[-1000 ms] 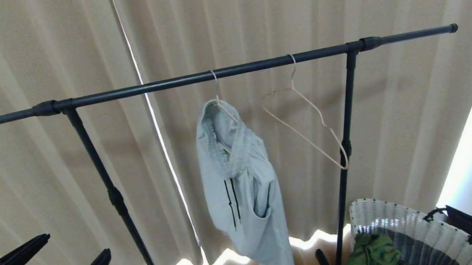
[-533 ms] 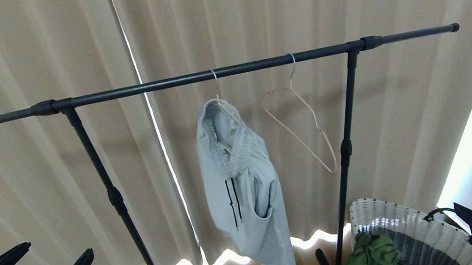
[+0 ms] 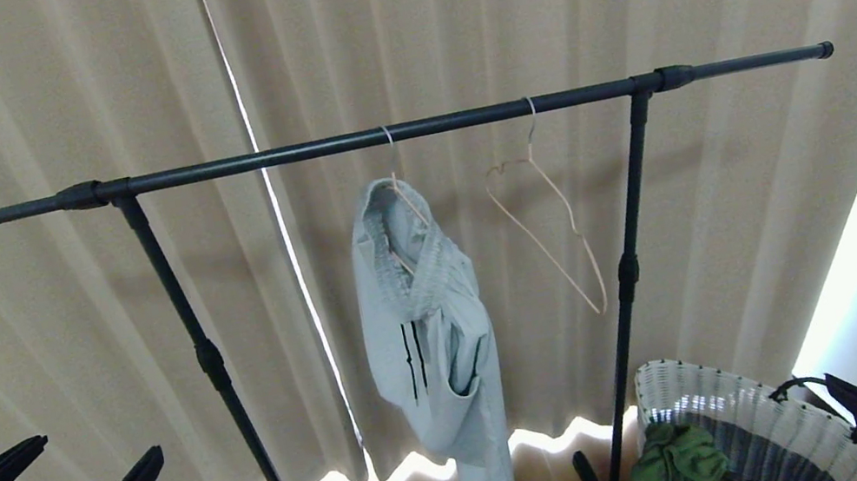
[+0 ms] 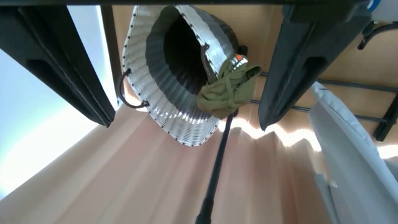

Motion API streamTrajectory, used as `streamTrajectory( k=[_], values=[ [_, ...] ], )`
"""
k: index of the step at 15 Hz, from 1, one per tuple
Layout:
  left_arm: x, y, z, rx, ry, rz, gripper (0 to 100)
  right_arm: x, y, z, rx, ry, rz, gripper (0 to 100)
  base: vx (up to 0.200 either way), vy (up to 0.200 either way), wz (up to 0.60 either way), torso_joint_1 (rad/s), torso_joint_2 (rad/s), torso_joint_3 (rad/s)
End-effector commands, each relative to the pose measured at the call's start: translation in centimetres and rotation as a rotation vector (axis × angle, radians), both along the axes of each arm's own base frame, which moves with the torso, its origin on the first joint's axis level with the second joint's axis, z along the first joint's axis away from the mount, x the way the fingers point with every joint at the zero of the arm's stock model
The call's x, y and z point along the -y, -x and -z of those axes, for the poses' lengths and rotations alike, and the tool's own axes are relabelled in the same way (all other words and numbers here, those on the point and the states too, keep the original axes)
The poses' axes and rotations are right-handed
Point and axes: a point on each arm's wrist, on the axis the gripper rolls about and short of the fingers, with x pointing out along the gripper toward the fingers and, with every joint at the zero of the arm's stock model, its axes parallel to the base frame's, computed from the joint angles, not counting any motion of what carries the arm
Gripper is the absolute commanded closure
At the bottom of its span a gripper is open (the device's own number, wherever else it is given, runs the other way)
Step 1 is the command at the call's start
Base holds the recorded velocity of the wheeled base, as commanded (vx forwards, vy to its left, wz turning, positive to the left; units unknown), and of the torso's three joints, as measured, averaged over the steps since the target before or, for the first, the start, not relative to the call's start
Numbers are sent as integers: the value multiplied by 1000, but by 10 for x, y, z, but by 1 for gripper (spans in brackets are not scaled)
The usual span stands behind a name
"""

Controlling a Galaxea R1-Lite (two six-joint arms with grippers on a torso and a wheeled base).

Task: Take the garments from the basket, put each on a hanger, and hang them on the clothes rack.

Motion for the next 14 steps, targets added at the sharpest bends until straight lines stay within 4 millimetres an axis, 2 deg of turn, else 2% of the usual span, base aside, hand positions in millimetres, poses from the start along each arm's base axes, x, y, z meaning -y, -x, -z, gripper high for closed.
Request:
streamTrajectory(
  k=[1, 8, 14],
  values=[
    [0, 2, -1, 10, -2, 1, 0, 0, 0, 0, -4, 5, -2, 0, 0, 0, 0, 0, 0, 0],
    [5, 1, -2, 13, -1, 49, 0, 0, 0, 2, -11, 7, -2, 0, 0, 0, 0, 0, 0, 0],
    [6, 2, -1, 9, -3, 58, 0, 1, 2, 5, -19, 21, -6, 0, 0, 0, 0, -160, 397, 228]
  ],
)
